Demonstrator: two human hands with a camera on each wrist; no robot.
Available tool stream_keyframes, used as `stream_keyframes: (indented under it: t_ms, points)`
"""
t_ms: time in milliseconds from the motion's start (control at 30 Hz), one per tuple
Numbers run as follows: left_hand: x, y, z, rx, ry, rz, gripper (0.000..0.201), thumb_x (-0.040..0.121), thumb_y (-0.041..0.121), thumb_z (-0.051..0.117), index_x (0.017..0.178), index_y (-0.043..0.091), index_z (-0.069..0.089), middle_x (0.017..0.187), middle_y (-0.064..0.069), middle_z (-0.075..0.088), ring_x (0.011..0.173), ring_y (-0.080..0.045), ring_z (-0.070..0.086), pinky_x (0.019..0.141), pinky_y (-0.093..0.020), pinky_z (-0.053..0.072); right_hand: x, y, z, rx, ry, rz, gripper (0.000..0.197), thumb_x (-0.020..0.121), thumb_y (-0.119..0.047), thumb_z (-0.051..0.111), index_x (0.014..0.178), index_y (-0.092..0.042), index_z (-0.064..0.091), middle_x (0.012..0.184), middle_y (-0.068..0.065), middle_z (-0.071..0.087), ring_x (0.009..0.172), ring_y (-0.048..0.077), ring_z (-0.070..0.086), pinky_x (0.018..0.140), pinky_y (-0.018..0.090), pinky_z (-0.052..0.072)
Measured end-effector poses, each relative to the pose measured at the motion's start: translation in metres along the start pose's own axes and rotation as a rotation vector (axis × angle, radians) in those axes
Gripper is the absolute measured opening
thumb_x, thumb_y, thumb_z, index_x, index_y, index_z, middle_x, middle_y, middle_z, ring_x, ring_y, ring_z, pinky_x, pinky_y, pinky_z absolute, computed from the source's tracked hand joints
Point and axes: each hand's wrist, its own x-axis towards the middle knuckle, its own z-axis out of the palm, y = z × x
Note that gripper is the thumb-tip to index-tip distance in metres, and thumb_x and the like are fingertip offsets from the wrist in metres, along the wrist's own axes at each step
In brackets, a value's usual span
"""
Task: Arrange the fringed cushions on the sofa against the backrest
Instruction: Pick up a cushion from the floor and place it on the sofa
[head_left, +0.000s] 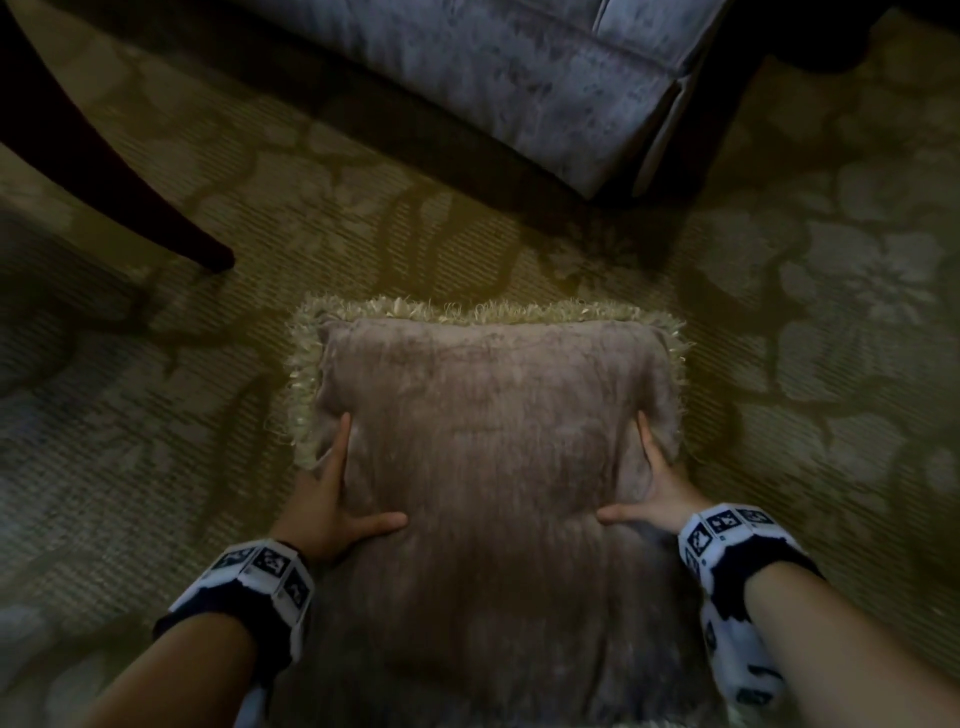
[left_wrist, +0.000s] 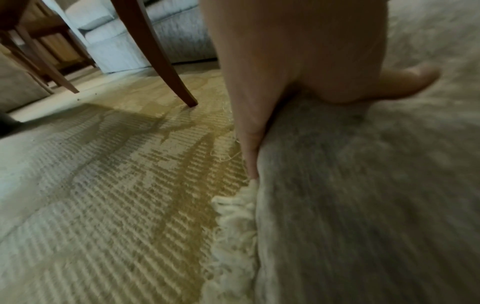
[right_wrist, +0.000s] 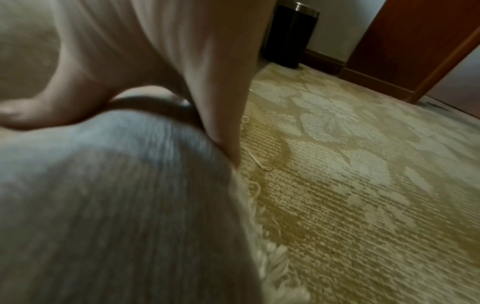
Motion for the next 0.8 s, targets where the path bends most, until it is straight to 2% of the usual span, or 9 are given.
stream_keyframes:
  t_ms: [67, 167, 333, 467, 567, 633, 800]
  points:
    - [-0.004, 0.005, -0.011, 0.036, -0.034, 0.036, 0.139, 0.052, 0.044, 0.086, 0.147, 0.032, -0.014, 0.158, -0.005, 0.014, 0.142, -0.026, 0.022, 0.116, -0.043, 0.025, -0.010, -0.006, -0.003, 0.019, 0.037, -0.035, 0.141, 0.052, -0.030, 0.091, 0.144, -0.046, -0.014, 0.159, 0.004, 0.010, 0.146, 0.028, 0.011, 0.118, 0.047, 0.016]
    - [-0.020, 0.023, -0.031, 0.114, -0.053, 0.023, 0.144, 0.050, 0.042, 0.089, 0.145, 0.035, -0.018, 0.157, -0.010, 0.014, 0.141, -0.032, 0.022, 0.115, -0.045, 0.025, -0.032, -0.020, -0.009, 0.047, 0.103, -0.066, 0.136, 0.055, -0.025, 0.090, 0.146, -0.044, -0.009, 0.158, 0.006, 0.015, 0.145, 0.028, 0.014, 0.117, 0.048, 0.017]
    - [-0.055, 0.062, -0.076, 0.135, 0.061, 0.059, 0.145, 0.047, 0.040, 0.090, 0.143, 0.039, -0.018, 0.156, -0.015, 0.013, 0.139, -0.034, 0.022, 0.116, -0.040, 0.023, -0.087, -0.050, -0.037, 0.112, 0.199, -0.114, 0.135, 0.053, -0.028, 0.091, 0.145, -0.050, -0.006, 0.156, 0.010, 0.018, 0.144, 0.031, 0.016, 0.117, 0.049, 0.018]
    - [-0.095, 0.116, -0.130, 0.118, 0.148, 0.129, 0.140, 0.047, 0.040, 0.090, 0.136, 0.049, -0.017, 0.153, -0.016, 0.020, 0.137, -0.033, 0.025, 0.115, -0.041, 0.024, -0.144, -0.088, -0.091, 0.179, 0.286, -0.167, 0.136, 0.051, -0.028, 0.092, 0.142, -0.055, -0.006, 0.156, 0.009, 0.020, 0.144, 0.031, 0.018, 0.117, 0.050, 0.020]
    - [-0.132, 0.166, -0.184, 0.125, 0.203, 0.193, 0.138, 0.050, 0.039, 0.089, 0.139, 0.047, -0.015, 0.152, -0.012, 0.023, 0.125, -0.029, 0.034, 0.109, -0.040, 0.030, -0.196, -0.126, -0.143, 0.239, 0.323, -0.236, 0.135, 0.053, -0.024, 0.091, 0.142, -0.055, -0.006, 0.158, 0.006, 0.015, 0.145, 0.028, 0.016, 0.117, 0.047, 0.019]
    - [-0.159, 0.202, -0.224, 0.129, 0.234, 0.227, 0.138, 0.050, 0.041, 0.089, 0.139, 0.048, -0.017, 0.153, -0.011, 0.022, 0.122, -0.027, 0.036, 0.109, -0.038, 0.030, -0.234, -0.152, -0.180, 0.281, 0.338, -0.291, 0.134, 0.053, -0.024, 0.091, 0.135, -0.063, -0.007, 0.158, 0.004, 0.014, 0.145, 0.028, 0.016, 0.117, 0.050, 0.020]
    - [-0.227, 0.292, -0.316, 0.118, 0.316, 0.273, 0.138, 0.047, 0.044, 0.089, 0.134, 0.056, -0.018, 0.138, -0.021, 0.034, 0.123, -0.031, 0.039, 0.110, -0.042, 0.033, -0.325, -0.218, -0.269, 0.265, 0.429, -0.343, 0.133, 0.052, -0.028, 0.091, 0.126, -0.072, -0.010, 0.158, 0.008, 0.011, 0.145, 0.032, 0.016, 0.114, 0.055, 0.023]
